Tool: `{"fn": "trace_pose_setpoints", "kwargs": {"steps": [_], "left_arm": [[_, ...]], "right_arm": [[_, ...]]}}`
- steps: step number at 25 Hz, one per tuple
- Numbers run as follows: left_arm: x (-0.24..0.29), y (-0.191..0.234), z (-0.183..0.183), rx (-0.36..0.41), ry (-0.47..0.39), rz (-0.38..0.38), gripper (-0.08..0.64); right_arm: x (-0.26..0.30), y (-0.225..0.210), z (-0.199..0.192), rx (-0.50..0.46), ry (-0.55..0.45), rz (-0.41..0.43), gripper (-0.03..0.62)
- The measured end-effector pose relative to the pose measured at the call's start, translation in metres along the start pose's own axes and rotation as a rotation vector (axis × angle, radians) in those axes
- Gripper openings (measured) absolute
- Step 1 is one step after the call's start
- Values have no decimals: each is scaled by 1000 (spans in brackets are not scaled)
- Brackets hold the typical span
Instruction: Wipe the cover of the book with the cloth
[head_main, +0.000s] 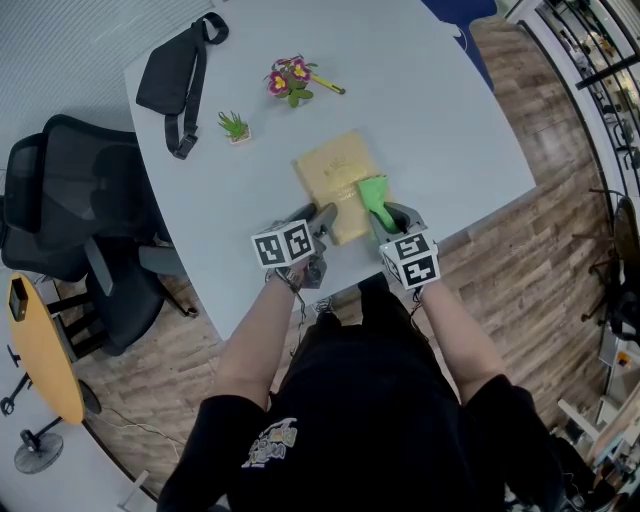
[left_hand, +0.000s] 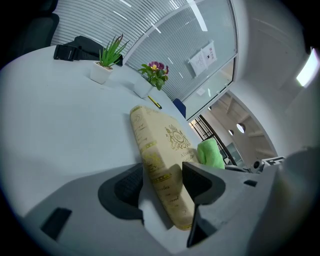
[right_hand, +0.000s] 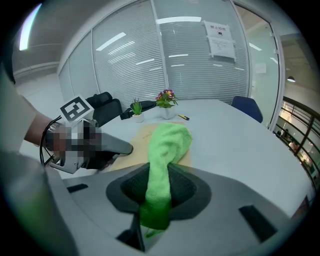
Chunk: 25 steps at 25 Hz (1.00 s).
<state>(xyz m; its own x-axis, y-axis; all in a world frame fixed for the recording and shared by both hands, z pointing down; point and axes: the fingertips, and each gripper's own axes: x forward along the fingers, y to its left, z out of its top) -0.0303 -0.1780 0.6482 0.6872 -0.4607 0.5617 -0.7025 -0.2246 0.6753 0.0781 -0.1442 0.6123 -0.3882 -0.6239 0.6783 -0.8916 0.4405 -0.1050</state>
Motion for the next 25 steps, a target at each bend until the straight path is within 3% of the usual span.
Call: {"fn": "trace_pose_setpoints", "kwargs": {"steps": [16,20,25], "left_arm": [[1,6,-3,1,1,18,249],[1,4,-2,4,-2,17,248],[2,6,-4,3,-2,20,247]], "right_arm": [[-9,-40,-1,30,1,-90,100],[-9,-42,8,-23,2,-97,100],[3,-20,32,-123,-9,-31,100]]}}
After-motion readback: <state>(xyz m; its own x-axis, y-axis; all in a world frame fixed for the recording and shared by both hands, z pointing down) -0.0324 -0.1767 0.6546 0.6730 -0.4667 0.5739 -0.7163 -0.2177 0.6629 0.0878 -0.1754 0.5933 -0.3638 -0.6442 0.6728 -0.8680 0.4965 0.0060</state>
